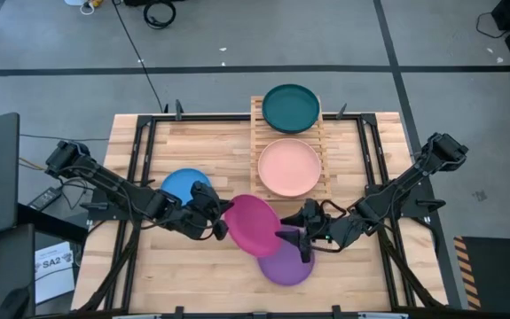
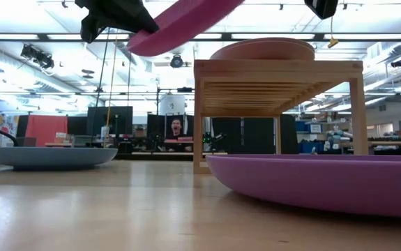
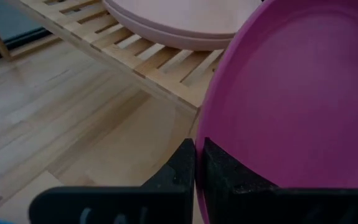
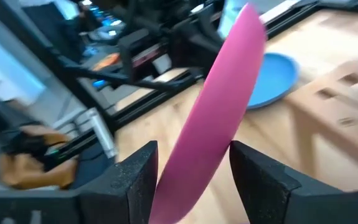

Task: Place and stack plates onto a shelf
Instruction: Stack the pink plate on top of the dark green plate

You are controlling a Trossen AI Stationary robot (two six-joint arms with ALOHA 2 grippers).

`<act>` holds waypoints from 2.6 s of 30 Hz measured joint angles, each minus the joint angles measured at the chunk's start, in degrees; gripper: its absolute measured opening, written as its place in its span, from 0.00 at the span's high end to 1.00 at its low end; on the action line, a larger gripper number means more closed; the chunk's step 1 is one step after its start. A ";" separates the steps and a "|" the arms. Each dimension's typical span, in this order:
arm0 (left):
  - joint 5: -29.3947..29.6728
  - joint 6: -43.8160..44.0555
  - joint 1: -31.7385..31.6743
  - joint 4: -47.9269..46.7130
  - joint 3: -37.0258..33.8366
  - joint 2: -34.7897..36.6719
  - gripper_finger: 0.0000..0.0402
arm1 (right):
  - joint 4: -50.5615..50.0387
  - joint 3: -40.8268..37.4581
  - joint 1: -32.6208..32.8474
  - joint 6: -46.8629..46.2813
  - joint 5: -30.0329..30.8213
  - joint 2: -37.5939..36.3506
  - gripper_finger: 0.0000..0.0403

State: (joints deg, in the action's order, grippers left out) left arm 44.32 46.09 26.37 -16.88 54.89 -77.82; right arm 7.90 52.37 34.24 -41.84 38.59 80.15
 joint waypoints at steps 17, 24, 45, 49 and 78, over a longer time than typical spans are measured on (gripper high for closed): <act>6.11 -0.31 0.00 4.14 0.00 -0.07 0.95 | -6.97 6.90 -2.58 14.76 14.05 -0.12 0.63; 7.48 -0.42 -0.01 4.70 -0.03 -0.07 0.95 | -8.51 6.90 -4.06 14.96 14.44 -0.15 0.75; 6.01 -0.23 0.06 5.75 -0.07 -0.07 0.89 | -9.83 6.77 -5.22 15.44 16.91 -0.12 0.90; 6.00 -0.24 0.06 6.05 -0.07 -0.07 0.89 | -10.64 6.77 -5.23 15.24 17.09 -0.10 0.91; -1.08 -2.40 -0.06 5.61 0.07 0.00 0.83 | -11.80 6.74 -5.13 14.58 16.58 -0.01 0.93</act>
State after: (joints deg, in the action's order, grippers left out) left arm 43.24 43.68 26.31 -11.27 54.96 -77.82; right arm -3.90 59.11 29.10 -27.26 55.18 80.14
